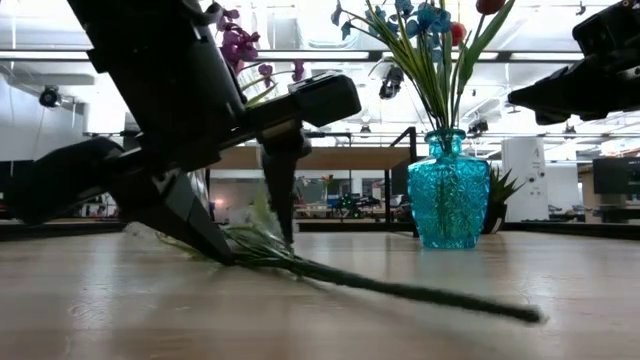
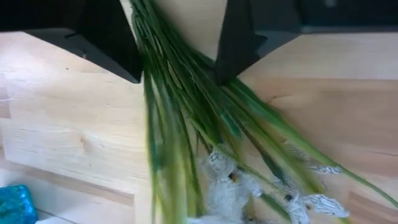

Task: Pick and place flowers into a vace then onto a shelf
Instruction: Put the white flower into the transparent vase

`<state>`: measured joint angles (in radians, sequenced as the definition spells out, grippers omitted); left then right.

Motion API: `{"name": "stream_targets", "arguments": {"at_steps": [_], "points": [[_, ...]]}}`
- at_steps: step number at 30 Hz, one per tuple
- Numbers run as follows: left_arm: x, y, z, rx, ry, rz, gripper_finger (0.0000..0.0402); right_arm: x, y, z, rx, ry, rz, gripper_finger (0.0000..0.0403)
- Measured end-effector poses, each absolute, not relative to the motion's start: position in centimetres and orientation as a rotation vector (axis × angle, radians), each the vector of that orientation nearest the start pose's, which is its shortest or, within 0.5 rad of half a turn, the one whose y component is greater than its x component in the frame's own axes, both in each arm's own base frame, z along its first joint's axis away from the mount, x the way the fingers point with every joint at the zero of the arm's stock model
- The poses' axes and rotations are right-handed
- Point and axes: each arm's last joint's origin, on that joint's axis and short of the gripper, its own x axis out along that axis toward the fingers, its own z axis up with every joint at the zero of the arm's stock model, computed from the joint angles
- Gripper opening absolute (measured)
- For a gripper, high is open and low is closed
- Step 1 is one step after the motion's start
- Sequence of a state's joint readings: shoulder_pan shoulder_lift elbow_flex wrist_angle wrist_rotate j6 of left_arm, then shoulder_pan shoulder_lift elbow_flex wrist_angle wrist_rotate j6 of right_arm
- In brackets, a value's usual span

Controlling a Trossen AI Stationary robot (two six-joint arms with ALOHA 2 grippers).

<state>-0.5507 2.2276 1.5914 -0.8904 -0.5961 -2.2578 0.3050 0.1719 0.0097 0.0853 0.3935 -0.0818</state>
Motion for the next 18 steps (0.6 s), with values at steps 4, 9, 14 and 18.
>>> {"name": "stream_targets", "arguments": {"at_steps": [4, 9, 14, 18], "points": [[36.2, -20.4, 12.0, -1.114, 0.549, 1.222, 0.0145, 10.4, 2.1, 16.1, -0.108, 0.076, -0.086, 0.0008], [36.1, -20.3, 11.7, -1.107, 0.589, 1.225, 0.0094, 10.4, 2.1, 16.1, -0.108, 0.076, -0.085, 0.0009], [35.9, -20.5, 12.1, -1.085, 0.615, 1.197, 0.0056, 10.4, 2.1, 16.1, -0.108, 0.077, -0.085, 0.0009], [35.7, -20.7, 13.2, -1.068, 0.642, 1.156, 0.0032, 10.4, 2.1, 16.1, -0.108, 0.077, -0.086, 0.0009]]}}
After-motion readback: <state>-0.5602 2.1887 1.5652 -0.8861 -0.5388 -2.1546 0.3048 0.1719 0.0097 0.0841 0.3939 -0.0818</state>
